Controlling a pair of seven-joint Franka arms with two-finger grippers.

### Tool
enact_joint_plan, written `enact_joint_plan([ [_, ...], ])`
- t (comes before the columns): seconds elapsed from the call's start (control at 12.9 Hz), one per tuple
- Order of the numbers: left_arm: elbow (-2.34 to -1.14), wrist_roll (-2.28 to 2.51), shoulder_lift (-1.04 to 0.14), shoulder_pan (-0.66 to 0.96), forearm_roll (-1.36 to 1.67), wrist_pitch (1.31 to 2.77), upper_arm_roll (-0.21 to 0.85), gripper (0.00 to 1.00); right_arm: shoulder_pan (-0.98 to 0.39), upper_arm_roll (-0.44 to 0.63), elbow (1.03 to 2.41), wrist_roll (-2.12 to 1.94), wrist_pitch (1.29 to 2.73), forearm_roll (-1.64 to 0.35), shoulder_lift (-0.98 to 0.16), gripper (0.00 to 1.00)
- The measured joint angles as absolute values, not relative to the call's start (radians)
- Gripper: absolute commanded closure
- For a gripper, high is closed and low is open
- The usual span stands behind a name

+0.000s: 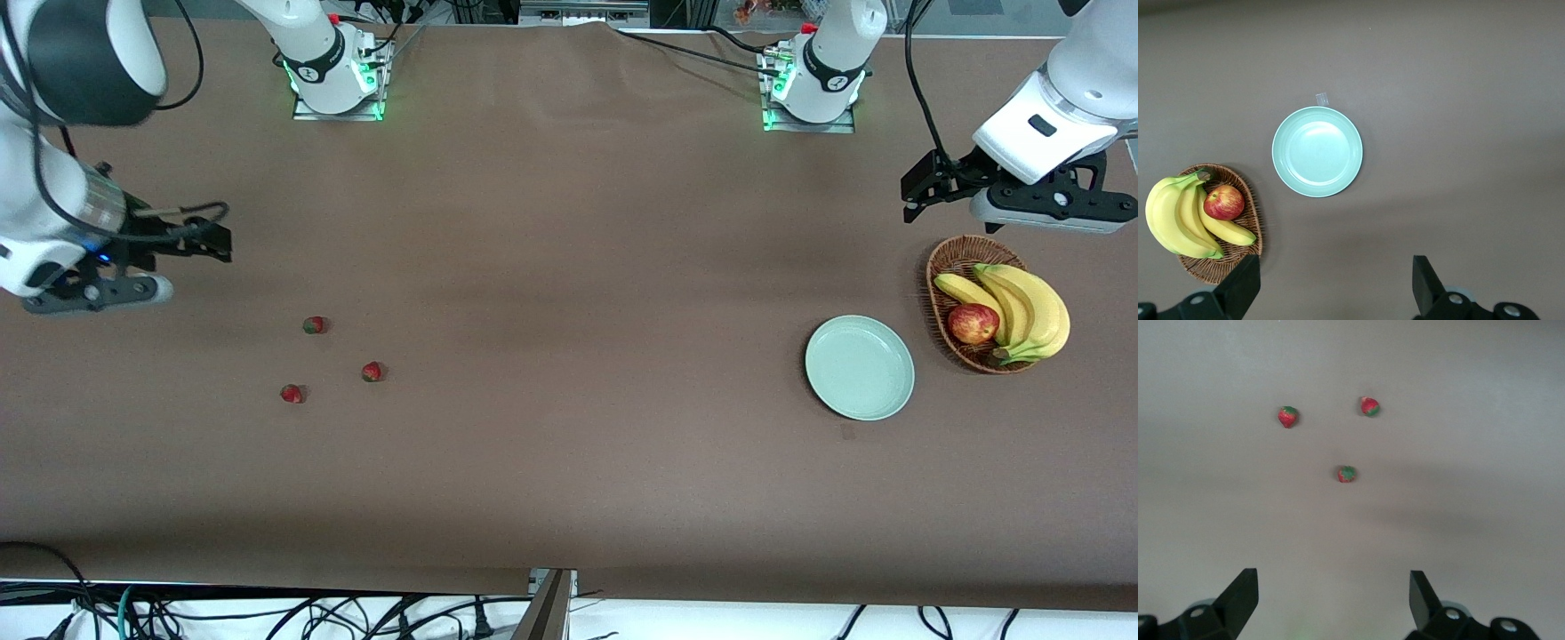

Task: Collect all strawberries into plate
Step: 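Reach the right gripper down toward the nearest red strawberry, then close the right gripper on the strawberry and lift it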

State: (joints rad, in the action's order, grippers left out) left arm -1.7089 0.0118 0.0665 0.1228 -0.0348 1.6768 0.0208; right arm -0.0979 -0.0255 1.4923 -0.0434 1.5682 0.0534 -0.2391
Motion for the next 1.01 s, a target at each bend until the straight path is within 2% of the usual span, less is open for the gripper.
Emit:
enact_joint_plan([
  [0.46, -1.706, 0.012, 0.065, 0.123, -0.035, 1.677, 0.019, 0.00, -0.198, -0.026, 1.495, 0.058, 1.773, 0.053, -0.453, 0.00],
  [1.01, -1.702, 0.012, 0.060, 0.123, -0.035, 1.677, 0.017, 0.00, -0.213, -0.023, 1.496, 0.118, 1.933, -0.049, -0.606, 0.00],
])
